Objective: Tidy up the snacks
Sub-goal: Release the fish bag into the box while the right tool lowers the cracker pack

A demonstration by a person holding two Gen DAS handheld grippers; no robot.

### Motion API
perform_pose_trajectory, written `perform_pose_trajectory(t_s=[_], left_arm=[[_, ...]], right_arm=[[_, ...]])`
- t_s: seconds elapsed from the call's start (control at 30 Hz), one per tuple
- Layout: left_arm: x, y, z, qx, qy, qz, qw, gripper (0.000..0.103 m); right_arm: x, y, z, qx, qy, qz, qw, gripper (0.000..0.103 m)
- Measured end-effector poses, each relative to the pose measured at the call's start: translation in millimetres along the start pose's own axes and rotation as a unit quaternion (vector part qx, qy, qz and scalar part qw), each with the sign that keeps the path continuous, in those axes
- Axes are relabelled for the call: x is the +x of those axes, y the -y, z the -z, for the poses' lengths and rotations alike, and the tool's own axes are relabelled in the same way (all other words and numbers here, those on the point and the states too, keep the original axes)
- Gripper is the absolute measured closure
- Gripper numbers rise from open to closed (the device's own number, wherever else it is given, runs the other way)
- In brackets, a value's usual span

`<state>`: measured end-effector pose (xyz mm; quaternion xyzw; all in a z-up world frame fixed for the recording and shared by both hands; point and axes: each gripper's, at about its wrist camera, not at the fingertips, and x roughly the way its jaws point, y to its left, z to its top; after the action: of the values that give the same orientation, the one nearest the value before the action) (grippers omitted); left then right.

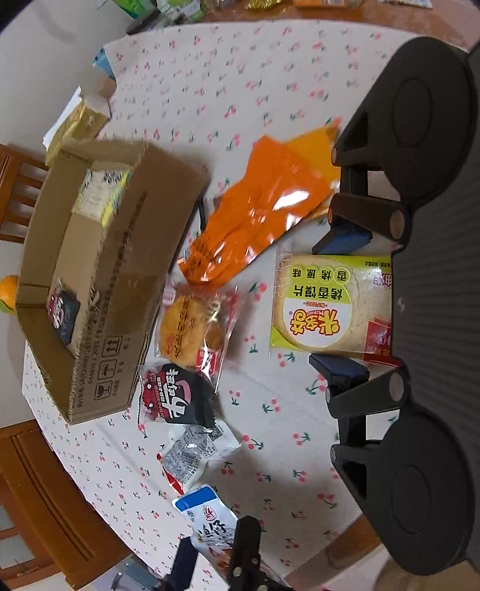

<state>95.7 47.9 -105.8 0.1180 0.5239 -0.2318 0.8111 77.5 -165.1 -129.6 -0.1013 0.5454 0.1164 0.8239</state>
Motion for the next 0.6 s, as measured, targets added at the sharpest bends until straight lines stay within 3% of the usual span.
perform_pose_trajectory(t_s=[0.27, 0.6], left_arm=[[-24, 9, -37, 0.037, 0.019, 0.025, 0.9988, 0.029], [-21, 4, -119, 0.044, 0.071, 0.032, 0.9960, 0.029]], right_arm=[[-46, 11, -20, 0.002, 0.053, 0.003, 0.999, 0.042], [-60, 26, -59, 0.008, 0.104, -0.003, 0.995, 0.042]])
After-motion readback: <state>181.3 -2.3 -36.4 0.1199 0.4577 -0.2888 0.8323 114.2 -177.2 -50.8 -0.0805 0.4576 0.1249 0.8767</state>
